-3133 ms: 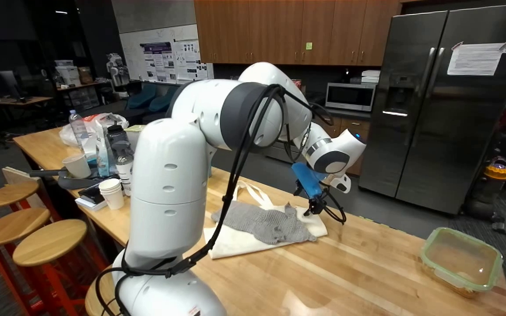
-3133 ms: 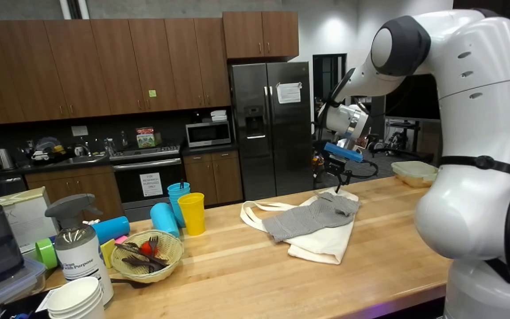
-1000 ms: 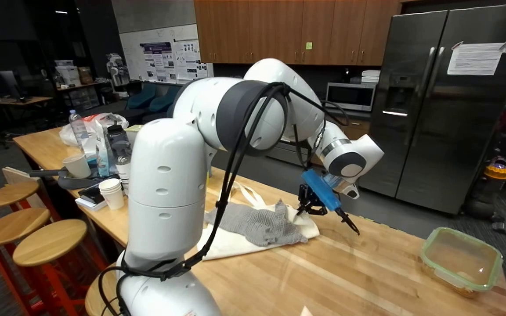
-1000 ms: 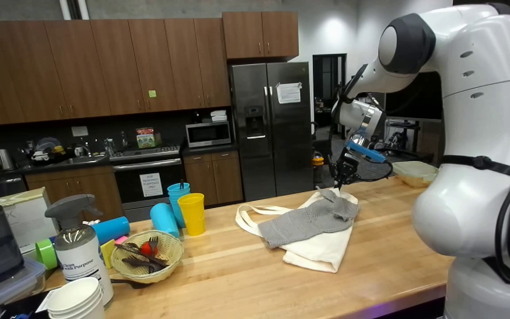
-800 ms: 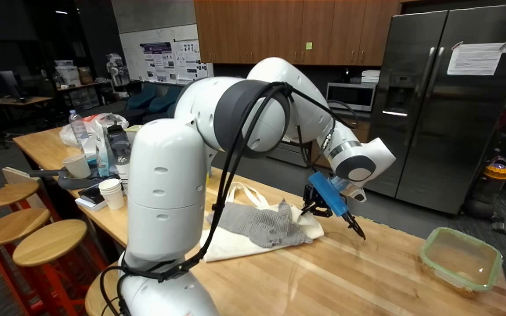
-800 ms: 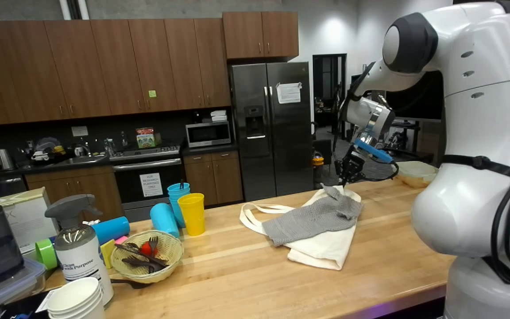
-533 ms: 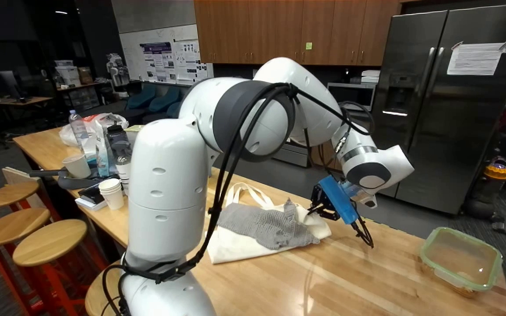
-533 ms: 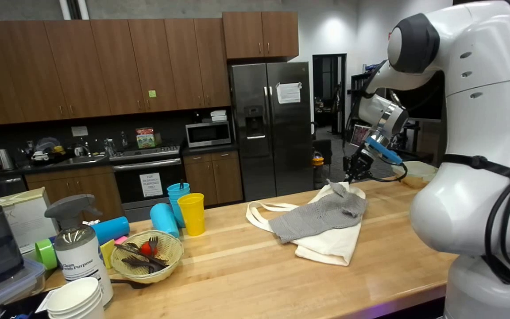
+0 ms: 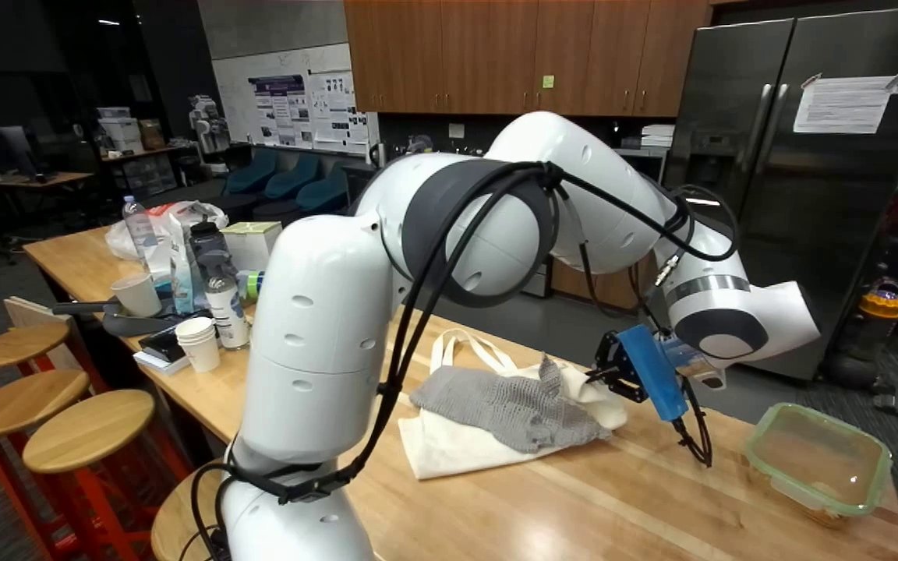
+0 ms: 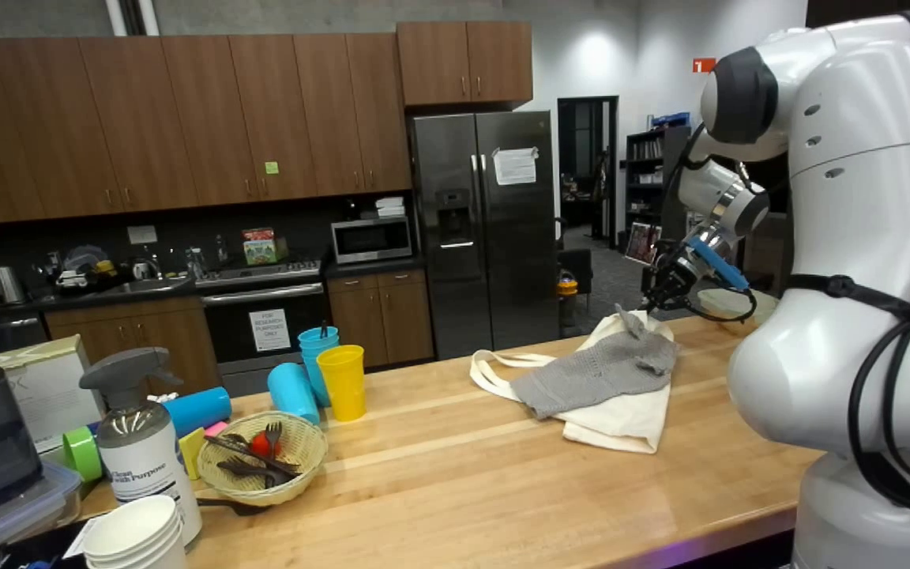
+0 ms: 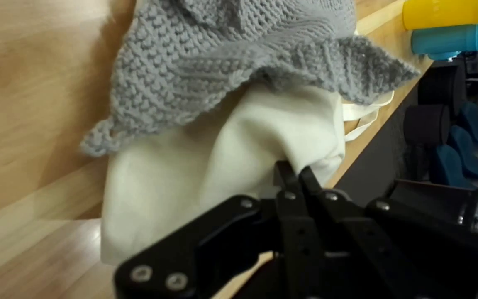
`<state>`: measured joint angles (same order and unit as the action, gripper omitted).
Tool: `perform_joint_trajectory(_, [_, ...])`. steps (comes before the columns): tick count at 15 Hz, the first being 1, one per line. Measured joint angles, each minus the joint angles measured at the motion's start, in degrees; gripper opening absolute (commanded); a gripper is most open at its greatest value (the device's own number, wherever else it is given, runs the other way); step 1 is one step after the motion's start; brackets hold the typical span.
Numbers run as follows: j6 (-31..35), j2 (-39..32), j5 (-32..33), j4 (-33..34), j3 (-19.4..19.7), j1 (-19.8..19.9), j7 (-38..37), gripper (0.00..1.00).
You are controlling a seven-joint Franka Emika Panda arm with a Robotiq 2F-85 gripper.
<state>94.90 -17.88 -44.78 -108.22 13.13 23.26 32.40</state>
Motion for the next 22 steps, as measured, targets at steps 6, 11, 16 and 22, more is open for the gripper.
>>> perform_joint_trajectory(6, [-1.7, -8.3, -1.6, 11.2, 0.8, 4.3, -0.6, 0.01])
perform_joint_trajectory(11, [0.4, -10.6, 0.2, 14.5, 0.1, 3.8, -0.9, 0.29])
perform_joint_trajectory(16, [1.0, -10.7, 3.6, 14.5, -1.6, 1.8, -1.2, 0.29])
perform_joint_trajectory(22, [0.9, -10.7, 3.5, 14.5, -1.6, 3.0, -1.1, 0.3])
